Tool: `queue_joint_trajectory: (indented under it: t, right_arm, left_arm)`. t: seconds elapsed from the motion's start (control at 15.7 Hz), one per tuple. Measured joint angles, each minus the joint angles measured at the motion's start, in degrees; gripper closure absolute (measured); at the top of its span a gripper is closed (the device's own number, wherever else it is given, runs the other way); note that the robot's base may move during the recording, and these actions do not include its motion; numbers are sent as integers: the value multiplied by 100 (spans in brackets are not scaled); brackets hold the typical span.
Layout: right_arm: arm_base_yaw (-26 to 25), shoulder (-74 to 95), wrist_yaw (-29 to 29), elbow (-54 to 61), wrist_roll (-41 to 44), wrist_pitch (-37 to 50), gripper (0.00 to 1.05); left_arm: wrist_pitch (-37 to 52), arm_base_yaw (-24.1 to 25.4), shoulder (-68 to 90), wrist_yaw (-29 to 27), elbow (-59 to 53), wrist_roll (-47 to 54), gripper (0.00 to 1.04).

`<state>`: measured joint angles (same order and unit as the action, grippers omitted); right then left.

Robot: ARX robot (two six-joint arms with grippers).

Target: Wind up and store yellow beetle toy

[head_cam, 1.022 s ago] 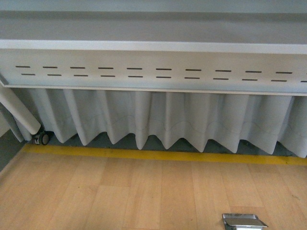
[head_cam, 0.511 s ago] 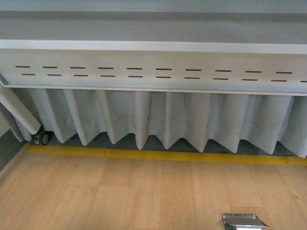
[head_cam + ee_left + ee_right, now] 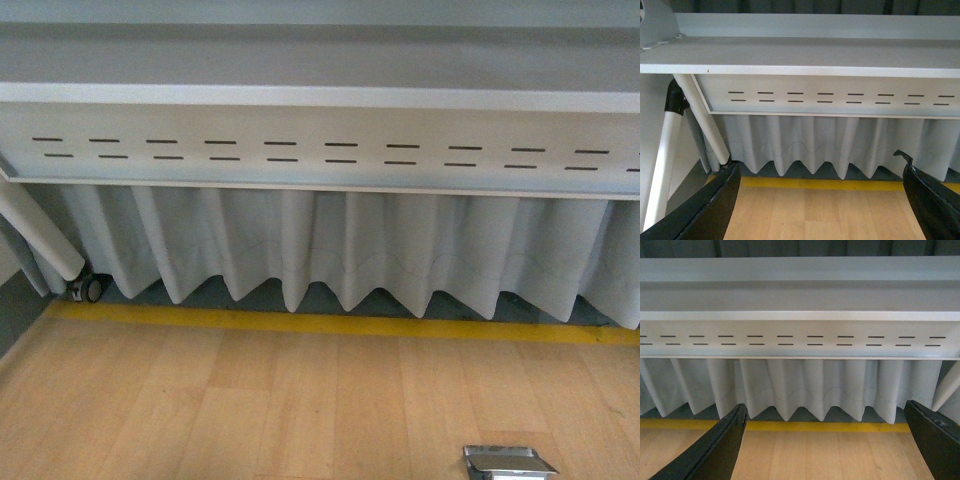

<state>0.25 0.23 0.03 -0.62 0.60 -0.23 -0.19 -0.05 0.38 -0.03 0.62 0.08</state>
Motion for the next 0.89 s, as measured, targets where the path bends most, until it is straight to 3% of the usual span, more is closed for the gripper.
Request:
queue_joint_trajectory:
  t: [0.89]
  right_arm:
    - [0, -4, -9, 0, 2, -7, 6]
  left_arm:
    - [-2, 0, -2, -2, 0, -9, 7]
